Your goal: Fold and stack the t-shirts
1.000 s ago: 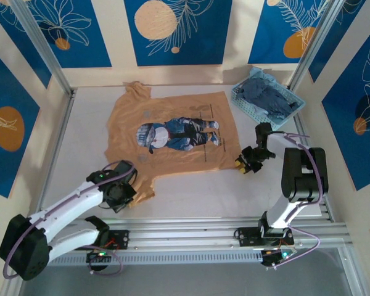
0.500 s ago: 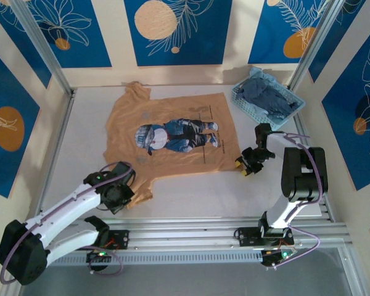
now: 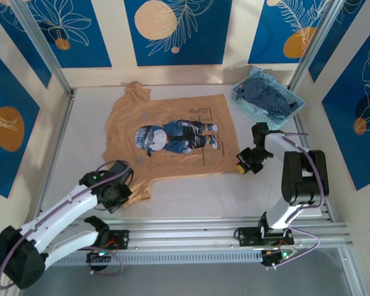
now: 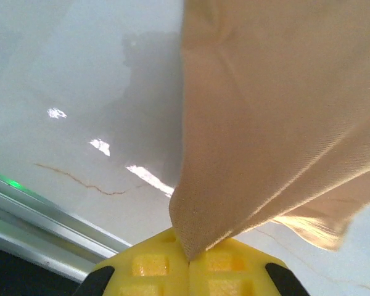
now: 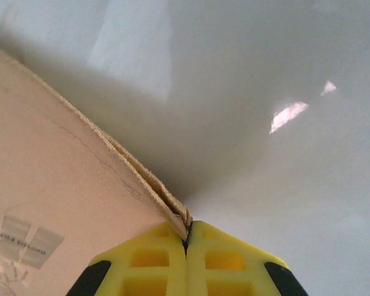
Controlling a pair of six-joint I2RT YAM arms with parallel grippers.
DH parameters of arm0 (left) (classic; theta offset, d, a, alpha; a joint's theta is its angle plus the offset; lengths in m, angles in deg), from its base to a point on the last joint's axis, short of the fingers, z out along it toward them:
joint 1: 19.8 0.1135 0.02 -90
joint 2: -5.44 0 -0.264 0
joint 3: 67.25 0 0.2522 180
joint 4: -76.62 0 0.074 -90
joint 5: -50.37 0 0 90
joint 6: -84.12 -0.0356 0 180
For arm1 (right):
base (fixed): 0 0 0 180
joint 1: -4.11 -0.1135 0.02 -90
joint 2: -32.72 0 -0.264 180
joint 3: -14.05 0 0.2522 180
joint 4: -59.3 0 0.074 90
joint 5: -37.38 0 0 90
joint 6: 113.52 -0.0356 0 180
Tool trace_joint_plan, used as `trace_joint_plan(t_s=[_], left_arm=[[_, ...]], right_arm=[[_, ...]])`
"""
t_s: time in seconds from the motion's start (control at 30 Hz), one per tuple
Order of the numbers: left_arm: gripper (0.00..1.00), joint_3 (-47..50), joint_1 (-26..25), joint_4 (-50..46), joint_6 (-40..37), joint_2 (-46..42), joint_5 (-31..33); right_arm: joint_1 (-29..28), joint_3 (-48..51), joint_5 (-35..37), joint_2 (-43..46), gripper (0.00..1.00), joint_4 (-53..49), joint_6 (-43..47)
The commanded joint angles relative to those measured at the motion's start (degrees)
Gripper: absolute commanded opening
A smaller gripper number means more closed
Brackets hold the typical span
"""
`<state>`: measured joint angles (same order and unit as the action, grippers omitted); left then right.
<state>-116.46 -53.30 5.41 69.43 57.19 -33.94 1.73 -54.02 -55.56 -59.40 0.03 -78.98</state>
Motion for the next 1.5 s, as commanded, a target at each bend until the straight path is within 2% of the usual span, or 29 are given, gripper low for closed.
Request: trace_joint_plan(t_s=[0.0, 0.2, 0.33, 0.5, 0.7, 0.87, 1.07, 1.47], left_arm=[[0.0, -3.7, -0.9, -8.6, 0.3, -3.1, 2.0], [0.0, -11.1, -4.8, -14.7, 1.0, -5.1, 6.9], [0.0, -14.9, -4.7, -10.5, -2.3, -1.2, 10.5], [0.0, -26.5, -1.8, -7.0, -9.5, 11.5, 13.6], [0.0, -35.2, 5.0, -3.3, -17.6, 20.9, 11.4], [0.0, -38.5, 9.8, 0.8, -22.8, 25.6, 8.8], [0.0, -41.2, 13.4, 3.0, -27.0, 30.2, 9.3], [0.0, -44.5, 17.4, 6.5, -32.0, 37.7, 10.4]], right_arm=[[-1.8, 1.2, 3.2, 6.2, 0.0, -7.5, 1.7], [-4.3, 5.0, 2.7, 15.4, 0.0, -12.3, 0.9], [-5.1, 3.9, 2.3, 15.9, 0.0, -12.3, 0.9], [-4.9, -2.4, 3.0, 11.3, 0.0, -12.3, 2.1], [-4.0, -9.7, 3.0, 5.3, 0.0, -12.5, 2.0], [-3.8, -15.9, 3.6, -0.2, 0.0, -12.0, 1.9], [-3.3, -22.5, 4.6, -5.9, 0.0, -11.3, 1.9], [-2.4, -32.2, 4.7, -16.4, 0.0, -11.6, 2.1]])
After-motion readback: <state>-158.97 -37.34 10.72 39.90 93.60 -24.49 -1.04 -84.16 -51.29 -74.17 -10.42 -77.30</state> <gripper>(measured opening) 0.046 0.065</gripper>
